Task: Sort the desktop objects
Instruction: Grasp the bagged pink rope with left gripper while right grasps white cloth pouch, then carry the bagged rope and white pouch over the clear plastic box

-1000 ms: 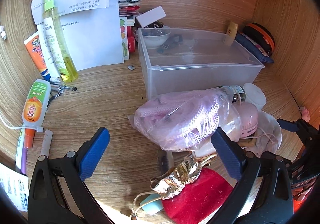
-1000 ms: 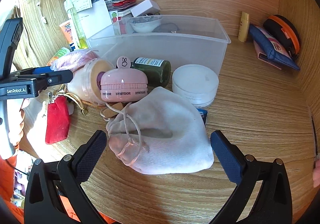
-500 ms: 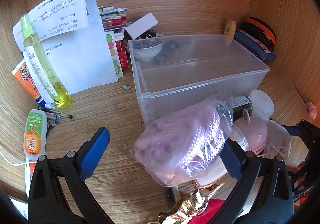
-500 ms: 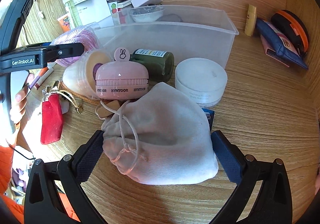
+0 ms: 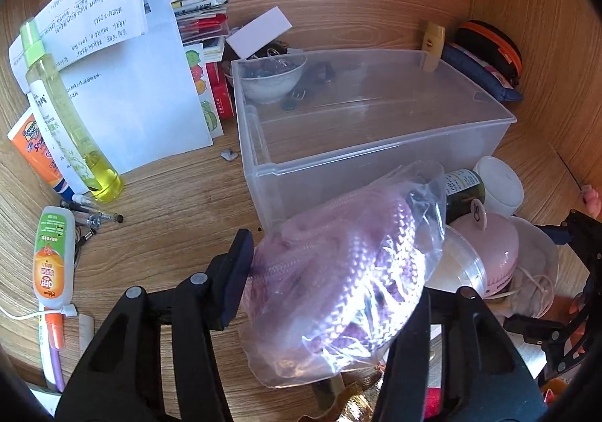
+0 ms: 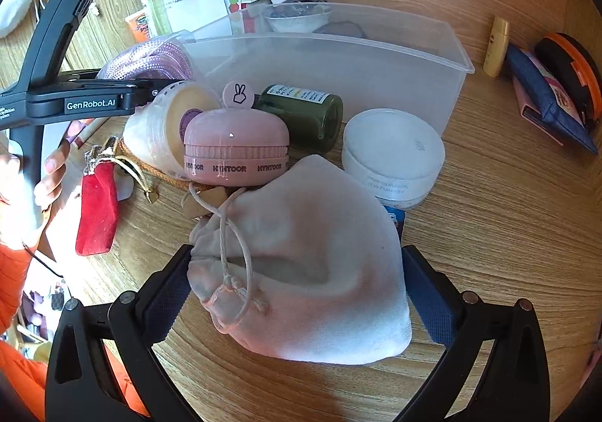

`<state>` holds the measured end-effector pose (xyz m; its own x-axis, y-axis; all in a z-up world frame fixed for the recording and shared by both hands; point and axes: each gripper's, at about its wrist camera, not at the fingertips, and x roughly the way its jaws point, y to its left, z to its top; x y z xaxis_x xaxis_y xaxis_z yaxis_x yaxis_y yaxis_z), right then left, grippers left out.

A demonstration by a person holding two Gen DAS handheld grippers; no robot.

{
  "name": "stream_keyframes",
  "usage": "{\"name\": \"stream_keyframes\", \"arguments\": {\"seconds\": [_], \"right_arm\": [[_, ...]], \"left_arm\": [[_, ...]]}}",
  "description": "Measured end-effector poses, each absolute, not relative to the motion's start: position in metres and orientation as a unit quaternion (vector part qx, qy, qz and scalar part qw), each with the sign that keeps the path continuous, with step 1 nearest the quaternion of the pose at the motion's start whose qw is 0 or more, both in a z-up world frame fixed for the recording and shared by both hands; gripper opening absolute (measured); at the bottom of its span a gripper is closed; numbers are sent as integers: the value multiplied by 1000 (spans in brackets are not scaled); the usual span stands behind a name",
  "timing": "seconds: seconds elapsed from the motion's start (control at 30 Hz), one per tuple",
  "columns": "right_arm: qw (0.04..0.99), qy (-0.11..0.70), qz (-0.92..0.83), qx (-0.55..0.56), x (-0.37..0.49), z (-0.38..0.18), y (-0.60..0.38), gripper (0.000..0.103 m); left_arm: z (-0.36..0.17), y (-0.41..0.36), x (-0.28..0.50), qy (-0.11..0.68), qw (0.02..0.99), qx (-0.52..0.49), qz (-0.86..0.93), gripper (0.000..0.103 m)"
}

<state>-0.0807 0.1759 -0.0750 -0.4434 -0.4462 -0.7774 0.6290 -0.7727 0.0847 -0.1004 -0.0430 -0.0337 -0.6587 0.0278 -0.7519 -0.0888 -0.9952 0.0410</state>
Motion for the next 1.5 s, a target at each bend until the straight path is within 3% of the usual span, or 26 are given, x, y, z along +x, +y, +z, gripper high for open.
{"name": "stream_keyframes", "arguments": {"seconds": [0.07,0.13,0.33,1.0,1.5], "right_arm": [[328,107,-841,417,-76,-73,175,89],[336,101,-839,416,-72,-70,175,72],[324,106,-851,400,-64,-57,181,51],[265,104,-911,299,-70,9,210,47],[280,122,-914,267,-110,37,180,47]], "left_arm": [[-31,-40,-97,48,27,-404,913,42],[-27,-38,-95,49,23,-397,916,33],[-15,-40,-88,53,15,-378,924,23],[31,-39,-61,34,18,-317,948,21],[49,-45,-79,-9,36,-292,956,21]]}}
